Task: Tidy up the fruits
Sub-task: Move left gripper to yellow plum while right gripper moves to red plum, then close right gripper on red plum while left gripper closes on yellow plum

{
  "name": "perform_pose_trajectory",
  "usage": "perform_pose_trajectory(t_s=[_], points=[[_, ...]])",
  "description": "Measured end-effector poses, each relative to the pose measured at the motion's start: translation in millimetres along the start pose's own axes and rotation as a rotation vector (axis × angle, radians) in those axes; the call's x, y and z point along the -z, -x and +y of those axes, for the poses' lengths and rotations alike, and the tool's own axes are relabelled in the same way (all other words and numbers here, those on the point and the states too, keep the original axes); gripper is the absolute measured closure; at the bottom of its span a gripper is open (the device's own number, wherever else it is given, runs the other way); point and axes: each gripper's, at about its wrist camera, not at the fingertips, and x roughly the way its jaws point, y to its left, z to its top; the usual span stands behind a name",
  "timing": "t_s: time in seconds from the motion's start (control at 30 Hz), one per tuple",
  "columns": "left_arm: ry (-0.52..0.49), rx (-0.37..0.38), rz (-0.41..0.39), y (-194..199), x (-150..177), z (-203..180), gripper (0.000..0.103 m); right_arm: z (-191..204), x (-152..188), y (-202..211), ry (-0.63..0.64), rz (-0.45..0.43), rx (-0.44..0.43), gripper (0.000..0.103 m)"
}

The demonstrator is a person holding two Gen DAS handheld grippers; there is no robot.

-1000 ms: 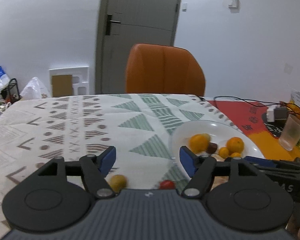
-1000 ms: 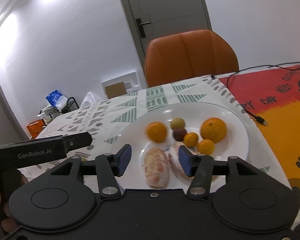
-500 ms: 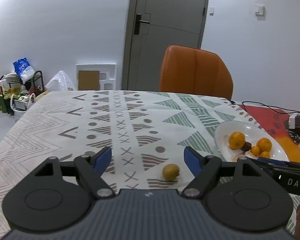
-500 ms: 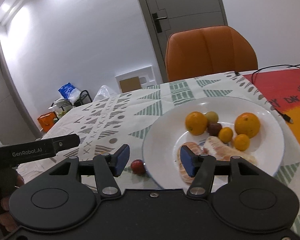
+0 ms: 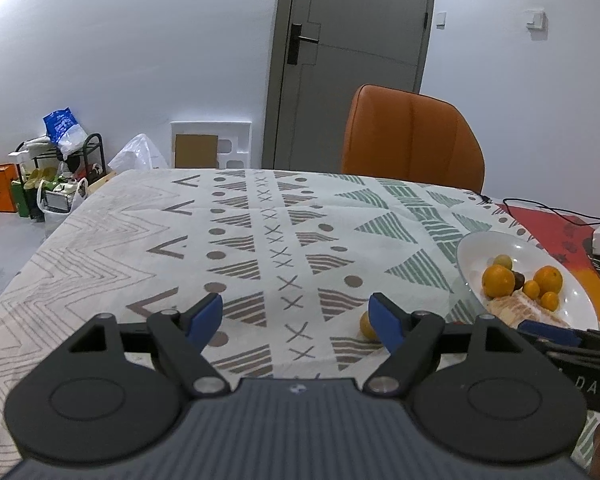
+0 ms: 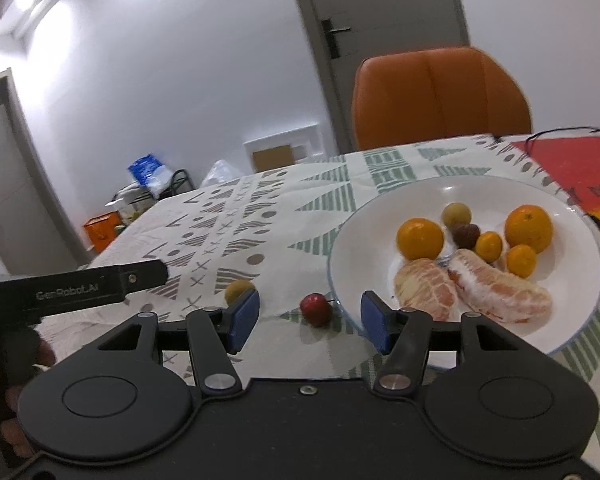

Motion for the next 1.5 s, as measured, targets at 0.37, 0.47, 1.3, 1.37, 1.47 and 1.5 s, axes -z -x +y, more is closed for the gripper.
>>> perform_pose_trajectory(t_s=[0.37, 0.47, 1.3, 1.37, 1.47, 1.5], points=[[0.015, 0.008, 0.007, -1, 7, 10, 0.024, 13, 2, 1, 0.015, -0.042, 0.028, 0.061], [0.020, 0.016, 0.011, -3, 7, 11, 0.024, 14, 4, -9, 0.012, -0.006, 0.038, 0.064], [0.068, 0.093, 0.053, -21, 12, 32, 0.025, 47, 10, -49, 0.124, 0.049, 0.242, 0.078], [0.068, 0.095, 0.052, -19, 13, 33, 0.025, 46, 9, -52, 0.121, 0.053, 0.240, 0.082], [0.071, 0.095, 0.055, -20, 12, 34, 0.025, 46, 7, -51, 0.123, 0.048, 0.226, 0.082], [0.070, 0.094, 0.057, -21, 12, 34, 0.025, 46, 7, -50, 0.121, 0.046, 0.221, 0.082]])
